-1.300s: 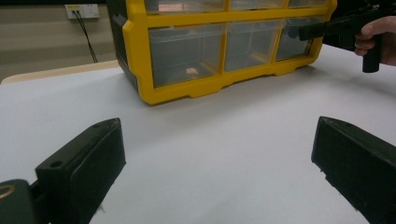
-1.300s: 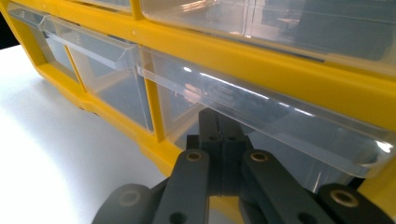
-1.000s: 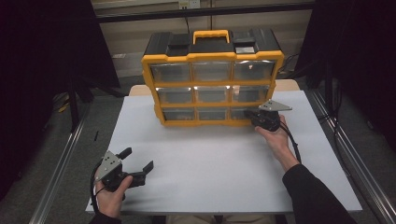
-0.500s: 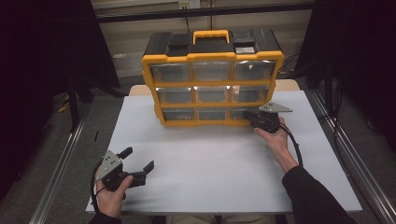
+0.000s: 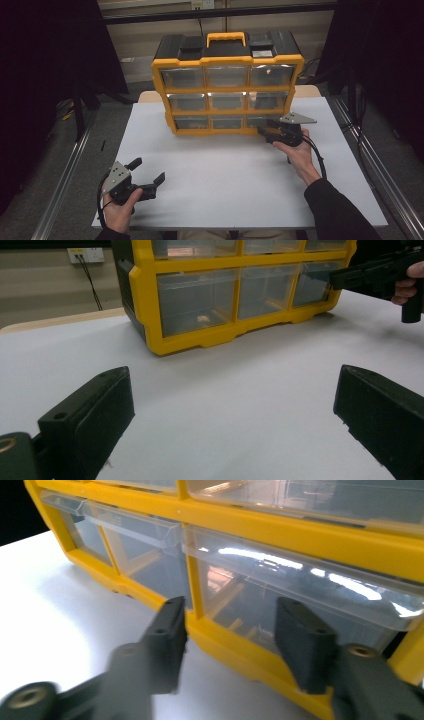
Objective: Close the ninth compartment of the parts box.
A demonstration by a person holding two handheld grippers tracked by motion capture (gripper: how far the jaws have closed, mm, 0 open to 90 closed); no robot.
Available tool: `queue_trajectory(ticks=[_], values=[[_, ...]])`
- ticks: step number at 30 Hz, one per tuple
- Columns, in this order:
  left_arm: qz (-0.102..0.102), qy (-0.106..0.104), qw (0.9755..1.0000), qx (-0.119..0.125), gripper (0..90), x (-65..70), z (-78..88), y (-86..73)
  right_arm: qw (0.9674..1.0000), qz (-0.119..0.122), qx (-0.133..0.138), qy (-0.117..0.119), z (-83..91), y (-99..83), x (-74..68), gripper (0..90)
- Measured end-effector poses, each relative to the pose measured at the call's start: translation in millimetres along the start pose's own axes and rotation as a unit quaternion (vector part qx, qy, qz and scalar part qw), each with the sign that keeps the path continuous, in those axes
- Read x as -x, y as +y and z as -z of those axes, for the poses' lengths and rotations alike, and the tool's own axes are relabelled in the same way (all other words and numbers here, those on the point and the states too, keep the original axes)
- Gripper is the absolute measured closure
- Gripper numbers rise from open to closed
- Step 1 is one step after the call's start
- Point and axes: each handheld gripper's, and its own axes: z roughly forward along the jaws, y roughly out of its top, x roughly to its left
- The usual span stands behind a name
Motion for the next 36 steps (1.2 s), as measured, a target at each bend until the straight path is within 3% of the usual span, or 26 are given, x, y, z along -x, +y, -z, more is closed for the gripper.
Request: queue_trajectory(ticks=[2, 4, 8, 9, 13, 26, 31, 36], values=[[-0.004, 0.002, 1.0, 0.0, 2.6, -0.8, 0.1, 0.2, 1.0, 0.0, 0.001, -0.003, 1.9, 0.0, -0.3, 38.5], [-0.001, 0.0, 1.0, -0.001, 2.6, 0.2, 0.0, 0.0, 0.9999, -0.008, 0.005, -0.006, 7.3, 0.7, 0.5, 27.2], [-0.001, 0.0, 1.0, 0.0, 2.6, 0.1, 0.0, 0.0, 0.9998, -0.018, 0.008, -0.009, 13.1, 1.6, 2.3, 19.2], [-0.001, 0.0, 1.0, -0.001, 2.6, 0.0, 0.1, 0.0, 0.9996, -0.024, 0.008, -0.016, 16.3, 1.7, 3.2, 9.6], [0.0, 0.0, 1.0, -0.001, 2.6, 0.1, -0.1, 0.0, 0.9991, -0.027, 0.018, -0.028, 22.2, 0.7, 3.2, 2.2], [0.0, 0.0, 1.0, -0.001, 2.6, 0.1, -0.6, 0.1, 0.9992, -0.027, 0.022, -0.02, 42.0, 2.0, -2.9, 1.0], [0.0, -0.001, 1.0, 0.0, 2.6, 0.4, -0.9, 0.1, 0.999, -0.021, 0.02, -0.035, 50.5, -2.0, -9.1, 2.3], [-0.002, -0.001, 1.0, 0.0, 2.6, -0.1, -1.0, 0.3, 0.9989, -0.019, 0.024, -0.035, 58.4, -3.1, -10.3, 2.1]])
